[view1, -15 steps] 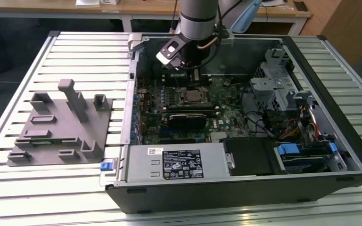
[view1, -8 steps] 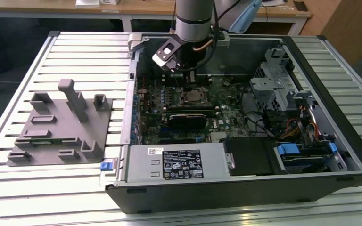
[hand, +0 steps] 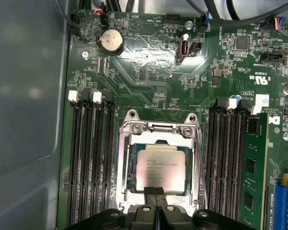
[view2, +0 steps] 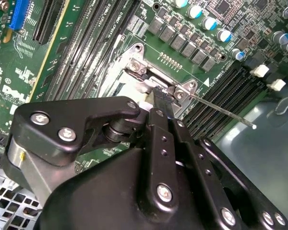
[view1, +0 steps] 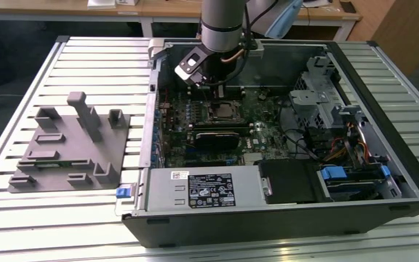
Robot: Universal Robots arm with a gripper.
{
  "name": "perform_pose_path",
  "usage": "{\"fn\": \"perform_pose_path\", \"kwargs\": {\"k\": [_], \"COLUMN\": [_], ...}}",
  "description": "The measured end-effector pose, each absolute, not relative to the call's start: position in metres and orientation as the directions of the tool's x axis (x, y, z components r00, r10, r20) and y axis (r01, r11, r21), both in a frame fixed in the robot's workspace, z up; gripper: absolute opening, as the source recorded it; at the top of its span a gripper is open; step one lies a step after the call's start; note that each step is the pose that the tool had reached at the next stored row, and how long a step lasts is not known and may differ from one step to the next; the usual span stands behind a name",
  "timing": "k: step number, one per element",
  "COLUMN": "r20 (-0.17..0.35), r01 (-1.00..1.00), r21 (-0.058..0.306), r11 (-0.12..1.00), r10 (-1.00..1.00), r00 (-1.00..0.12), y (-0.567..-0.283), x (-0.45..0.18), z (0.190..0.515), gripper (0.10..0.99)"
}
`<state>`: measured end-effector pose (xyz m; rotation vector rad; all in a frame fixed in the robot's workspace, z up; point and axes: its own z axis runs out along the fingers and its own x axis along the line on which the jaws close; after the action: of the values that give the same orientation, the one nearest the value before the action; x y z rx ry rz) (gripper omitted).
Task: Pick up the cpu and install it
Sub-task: 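Close the cpu cover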
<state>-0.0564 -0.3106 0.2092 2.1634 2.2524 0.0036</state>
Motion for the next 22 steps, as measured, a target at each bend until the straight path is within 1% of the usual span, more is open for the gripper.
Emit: {"fn": "perform_pose_path", "kwargs": {"k": [22], "r20": [-0.012], "r01": [0.999], "r21": [0.014], "r11": [0.04], "r10": [0.999], "r00": [-0.04], "y": [-0.3106], "x": [-0.0547], "z": [0.1996], "gripper": [0.106]}}
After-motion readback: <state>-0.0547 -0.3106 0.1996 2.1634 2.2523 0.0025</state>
